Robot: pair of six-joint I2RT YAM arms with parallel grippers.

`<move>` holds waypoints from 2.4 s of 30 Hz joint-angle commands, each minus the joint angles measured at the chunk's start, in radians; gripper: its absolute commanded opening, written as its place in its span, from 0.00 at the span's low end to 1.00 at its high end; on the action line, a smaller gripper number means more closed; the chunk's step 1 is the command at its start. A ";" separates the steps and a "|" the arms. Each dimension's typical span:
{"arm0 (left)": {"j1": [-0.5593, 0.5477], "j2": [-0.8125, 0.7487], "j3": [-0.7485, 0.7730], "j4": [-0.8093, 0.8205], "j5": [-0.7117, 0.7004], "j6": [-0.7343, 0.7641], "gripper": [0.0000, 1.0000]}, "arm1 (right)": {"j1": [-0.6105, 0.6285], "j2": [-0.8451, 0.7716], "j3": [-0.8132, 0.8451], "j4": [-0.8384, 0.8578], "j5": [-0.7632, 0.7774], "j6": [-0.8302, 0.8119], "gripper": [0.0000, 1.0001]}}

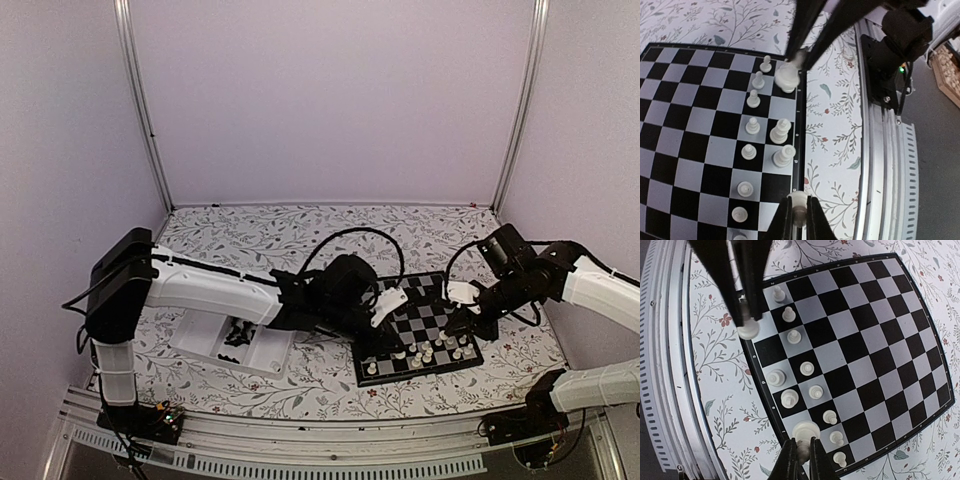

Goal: Set up the chess pieces on the board
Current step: Place the chess piece on the chessboard.

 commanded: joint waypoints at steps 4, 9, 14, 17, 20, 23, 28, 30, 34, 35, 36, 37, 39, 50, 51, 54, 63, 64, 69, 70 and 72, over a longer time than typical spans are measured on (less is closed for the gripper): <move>0.073 -0.037 -0.024 0.032 -0.042 -0.090 0.02 | 0.018 -0.064 -0.007 -0.011 -0.052 -0.033 0.07; 0.073 -0.076 -0.056 0.088 -0.031 -0.086 0.02 | 0.018 -0.044 -0.076 0.051 -0.028 -0.030 0.07; 0.073 -0.116 -0.083 0.091 -0.042 -0.083 0.02 | 0.016 -0.002 -0.140 0.118 0.012 -0.037 0.07; 0.073 -0.127 -0.089 0.090 -0.047 -0.082 0.02 | 0.016 0.012 -0.160 0.140 0.030 -0.040 0.07; 0.073 -0.133 -0.092 0.092 -0.047 -0.082 0.02 | 0.010 0.024 -0.168 0.152 0.048 -0.042 0.07; 0.073 -0.134 -0.094 0.093 -0.046 -0.081 0.02 | 0.002 0.043 -0.172 0.156 0.052 -0.045 0.07; 0.073 -0.132 -0.098 0.094 -0.040 -0.080 0.03 | -0.001 0.057 -0.178 0.174 0.058 -0.046 0.07; 0.073 -0.131 -0.100 0.093 -0.040 -0.081 0.03 | 0.000 0.067 -0.179 0.173 0.056 -0.047 0.07; 0.073 -0.137 -0.103 0.093 -0.039 -0.079 0.03 | 0.000 0.096 -0.176 0.165 0.054 -0.048 0.08; 0.073 -0.136 -0.103 0.093 -0.039 -0.079 0.03 | -0.001 0.100 -0.178 0.166 0.052 -0.049 0.08; 0.073 -0.136 -0.103 0.093 -0.039 -0.079 0.03 | 0.000 0.103 -0.178 0.167 0.053 -0.051 0.08; 0.073 -0.135 -0.103 0.093 -0.039 -0.078 0.02 | -0.001 0.106 -0.178 0.165 0.053 -0.051 0.08; 0.073 -0.133 -0.103 0.093 -0.038 -0.077 0.03 | 0.000 0.116 -0.178 0.161 0.053 -0.052 0.10; 0.060 -0.100 -0.074 0.052 -0.057 -0.042 0.03 | -0.002 0.088 -0.134 0.140 0.075 -0.026 0.34; 0.049 -0.093 -0.065 0.021 -0.068 -0.030 0.03 | -0.003 0.077 -0.117 0.126 0.074 -0.023 0.35; 0.017 -0.059 -0.027 -0.023 -0.089 0.007 0.03 | -0.012 0.016 -0.066 0.091 0.062 -0.015 0.38; -0.062 0.044 0.086 -0.134 -0.176 0.076 0.02 | -0.188 -0.194 -0.183 0.332 0.116 0.106 0.57; -0.065 0.050 0.090 -0.139 -0.174 0.077 0.03 | -0.194 -0.206 -0.181 0.345 0.157 0.115 0.57; -0.078 0.090 0.130 -0.186 -0.169 0.090 0.02 | -0.245 -0.248 -0.202 0.375 0.208 0.135 0.60; -0.081 0.099 0.139 -0.191 -0.168 0.093 0.02 | -0.247 -0.248 -0.203 0.378 0.210 0.135 0.60; -0.087 0.117 0.153 -0.198 -0.169 0.096 0.03 | -0.247 -0.245 -0.206 0.379 0.206 0.135 0.60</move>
